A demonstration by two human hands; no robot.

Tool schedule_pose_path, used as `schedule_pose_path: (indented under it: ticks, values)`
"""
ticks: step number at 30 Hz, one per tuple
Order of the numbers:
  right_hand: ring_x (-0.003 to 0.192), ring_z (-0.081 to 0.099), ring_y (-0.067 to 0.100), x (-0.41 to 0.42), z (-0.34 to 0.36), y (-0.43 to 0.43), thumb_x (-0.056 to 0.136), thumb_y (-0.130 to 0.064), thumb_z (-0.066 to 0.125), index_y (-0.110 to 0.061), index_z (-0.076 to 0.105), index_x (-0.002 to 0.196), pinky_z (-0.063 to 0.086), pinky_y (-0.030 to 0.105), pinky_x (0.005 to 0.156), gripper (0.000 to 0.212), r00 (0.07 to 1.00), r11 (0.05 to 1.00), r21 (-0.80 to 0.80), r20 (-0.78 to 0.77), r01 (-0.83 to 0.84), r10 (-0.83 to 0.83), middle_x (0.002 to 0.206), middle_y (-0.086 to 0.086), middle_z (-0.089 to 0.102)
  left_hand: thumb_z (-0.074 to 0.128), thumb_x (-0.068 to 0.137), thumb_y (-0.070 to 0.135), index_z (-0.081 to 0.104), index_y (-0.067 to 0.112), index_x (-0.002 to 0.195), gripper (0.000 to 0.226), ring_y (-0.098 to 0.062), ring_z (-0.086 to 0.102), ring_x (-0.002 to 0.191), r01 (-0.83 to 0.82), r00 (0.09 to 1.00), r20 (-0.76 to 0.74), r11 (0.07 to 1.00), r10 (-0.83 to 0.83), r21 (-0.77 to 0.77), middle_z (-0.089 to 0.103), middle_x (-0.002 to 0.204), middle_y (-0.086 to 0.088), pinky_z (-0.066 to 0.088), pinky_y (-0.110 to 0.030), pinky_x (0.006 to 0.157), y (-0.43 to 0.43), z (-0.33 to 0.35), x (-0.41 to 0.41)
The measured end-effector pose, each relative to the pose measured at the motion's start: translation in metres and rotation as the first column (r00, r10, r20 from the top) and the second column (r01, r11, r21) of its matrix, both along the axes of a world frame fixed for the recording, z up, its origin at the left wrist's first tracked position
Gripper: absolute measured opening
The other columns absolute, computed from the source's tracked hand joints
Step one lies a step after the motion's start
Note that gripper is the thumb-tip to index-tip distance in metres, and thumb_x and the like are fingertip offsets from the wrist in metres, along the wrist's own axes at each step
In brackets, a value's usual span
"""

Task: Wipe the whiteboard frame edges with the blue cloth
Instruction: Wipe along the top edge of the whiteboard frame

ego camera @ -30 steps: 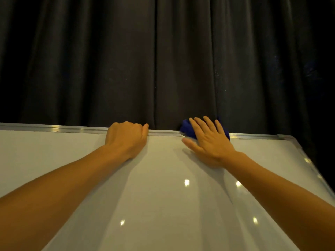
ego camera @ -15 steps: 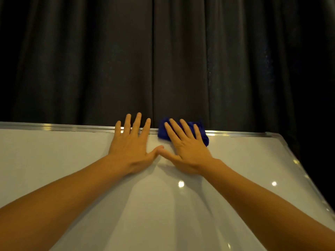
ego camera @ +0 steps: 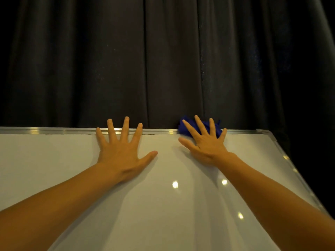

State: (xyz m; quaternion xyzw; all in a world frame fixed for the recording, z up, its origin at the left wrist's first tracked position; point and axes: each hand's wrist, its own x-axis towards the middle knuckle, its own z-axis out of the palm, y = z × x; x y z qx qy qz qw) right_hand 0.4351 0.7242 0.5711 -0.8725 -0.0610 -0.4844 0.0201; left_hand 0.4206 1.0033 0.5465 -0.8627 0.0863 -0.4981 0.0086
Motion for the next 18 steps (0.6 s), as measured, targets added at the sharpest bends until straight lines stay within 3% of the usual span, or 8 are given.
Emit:
schedule_pose_path:
  ticks: [3, 6, 8, 14, 18]
  values:
    - [0.145, -0.028, 0.033, 0.003, 0.006, 0.009, 0.062, -0.097, -0.001, -0.063, -0.014, 0.141, -0.019, 0.069, 0.105, 0.087, 0.996, 0.998, 0.057, -0.077, -0.041, 0.045, 0.161, -0.014, -0.022, -0.003, 0.063, 0.093, -0.025, 0.038, 0.145, 0.101, -0.046, -0.026, 0.140, -0.005, 1.000, -0.015, 1.000, 0.004, -0.021, -0.027, 0.159, -0.004, -0.008, -0.072, 0.109, -0.006, -0.002, 0.003]
    - [0.145, -0.026, 0.027, 0.014, 0.001, 0.040, 0.070, -0.096, 0.009, -0.072, -0.013, 0.135, -0.021, 0.066, 0.106, 0.072, 0.977, 0.964, -0.164, -0.072, -0.210, 0.201, 0.160, -0.020, -0.018, 0.000, 0.062, 0.094, -0.024, 0.038, 0.146, 0.103, -0.047, -0.026, 0.140, -0.029, 0.999, -0.025, 0.999, 0.028, -0.032, -0.026, 0.159, -0.004, -0.008, -0.072, 0.106, -0.013, 0.002, 0.007]
    - [0.147, -0.024, 0.024, 0.018, 0.005, 0.031, 0.077, -0.092, 0.015, -0.072, -0.010, 0.135, -0.021, 0.063, 0.107, 0.066, 0.974, 0.936, -0.272, -0.034, -0.223, 0.222, 0.161, -0.021, -0.014, -0.002, 0.061, 0.095, -0.026, 0.039, 0.144, 0.103, -0.046, -0.026, 0.140, -0.039, 0.999, -0.010, 0.999, 0.039, -0.036, -0.026, 0.159, -0.004, -0.008, -0.072, 0.106, -0.011, 0.002, 0.011]
    - [0.148, -0.019, 0.026, 0.024, 0.022, 0.002, 0.070, -0.094, 0.004, -0.078, -0.016, 0.126, -0.020, 0.061, 0.109, 0.061, 0.988, 0.977, -0.149, -0.025, -0.154, 0.152, 0.164, -0.014, -0.005, -0.006, 0.060, 0.094, -0.030, 0.040, 0.141, 0.100, -0.045, -0.028, 0.140, -0.029, 0.999, -0.029, 1.000, 0.029, -0.005, -0.029, 0.158, -0.004, -0.009, -0.073, 0.105, -0.028, -0.009, 0.014]
    - [0.148, -0.020, 0.025, 0.039, 0.019, 0.003, 0.078, -0.090, 0.012, -0.074, -0.014, 0.132, -0.027, 0.055, 0.105, 0.061, 0.970, 0.938, -0.259, 0.009, -0.233, 0.243, 0.164, -0.013, -0.005, 0.000, 0.062, 0.093, -0.027, 0.039, 0.144, 0.102, -0.046, -0.025, 0.140, -0.070, 0.997, -0.044, 0.996, 0.067, -0.055, -0.027, 0.158, -0.005, -0.003, -0.073, 0.107, -0.058, -0.002, 0.014]
